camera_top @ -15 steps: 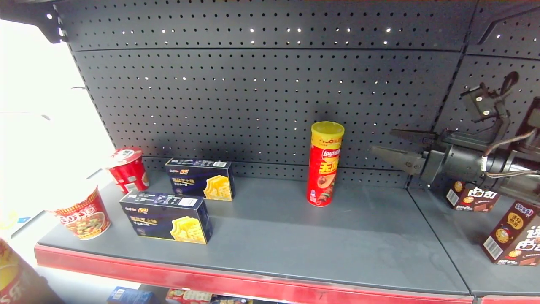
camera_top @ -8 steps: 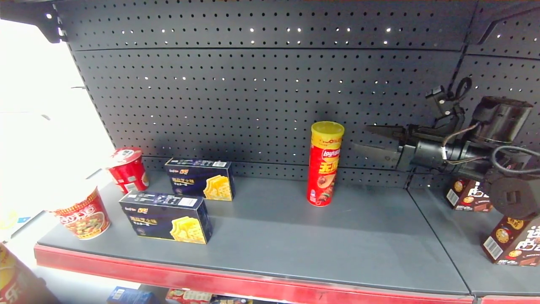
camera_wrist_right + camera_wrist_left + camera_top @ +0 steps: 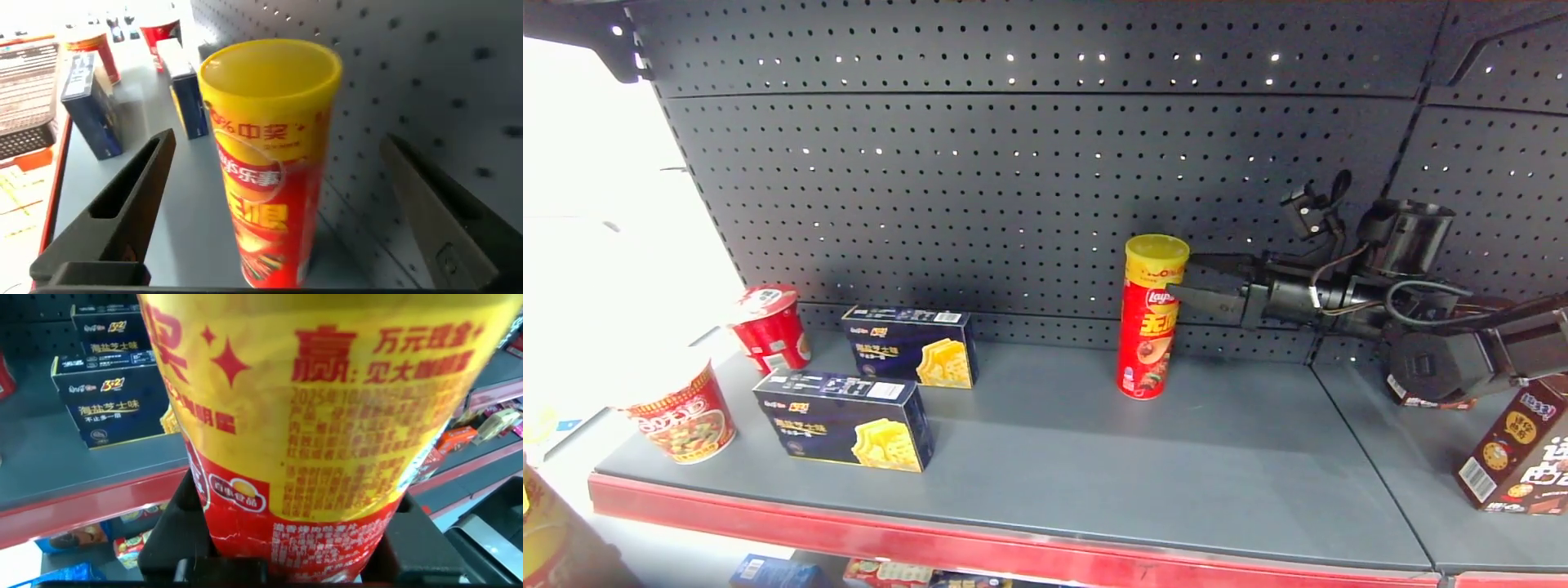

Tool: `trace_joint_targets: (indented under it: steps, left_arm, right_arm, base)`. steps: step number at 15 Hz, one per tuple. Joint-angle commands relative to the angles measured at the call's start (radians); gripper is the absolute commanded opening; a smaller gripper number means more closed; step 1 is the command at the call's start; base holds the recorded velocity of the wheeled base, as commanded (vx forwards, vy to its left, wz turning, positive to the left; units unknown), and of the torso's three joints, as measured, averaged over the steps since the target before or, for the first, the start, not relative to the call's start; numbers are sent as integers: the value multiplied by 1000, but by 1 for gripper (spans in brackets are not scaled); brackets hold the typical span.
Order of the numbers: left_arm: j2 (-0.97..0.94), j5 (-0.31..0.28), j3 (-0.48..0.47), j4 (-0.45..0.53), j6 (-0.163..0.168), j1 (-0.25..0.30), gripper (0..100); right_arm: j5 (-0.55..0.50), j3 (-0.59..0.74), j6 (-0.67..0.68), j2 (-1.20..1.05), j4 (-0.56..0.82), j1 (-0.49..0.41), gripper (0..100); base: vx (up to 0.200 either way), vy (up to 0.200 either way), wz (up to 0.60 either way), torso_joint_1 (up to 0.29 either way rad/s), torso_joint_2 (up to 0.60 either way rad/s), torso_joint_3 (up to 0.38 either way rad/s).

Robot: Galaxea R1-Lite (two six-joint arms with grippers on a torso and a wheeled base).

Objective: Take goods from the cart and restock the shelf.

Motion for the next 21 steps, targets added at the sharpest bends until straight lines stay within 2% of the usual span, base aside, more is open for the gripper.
trace_joint_targets:
  steps: [1,7,21]
  left_arm:
    - [1,0,5,4,0,1,0]
    - [-2,0,14,7,0,1,0]
    - [-3,0,25,8,0,1,0]
  right_arm:
    - [-5,-10,1,34,0,28,100]
    - [-14,-17,1,107,-13,68,100]
    - [-10,-10,0,241,-74,74,100]
  base:
    - [0,0,0,0,0,0]
    - [0,0,0,0,0,0]
    - [0,0,0,0,0,0]
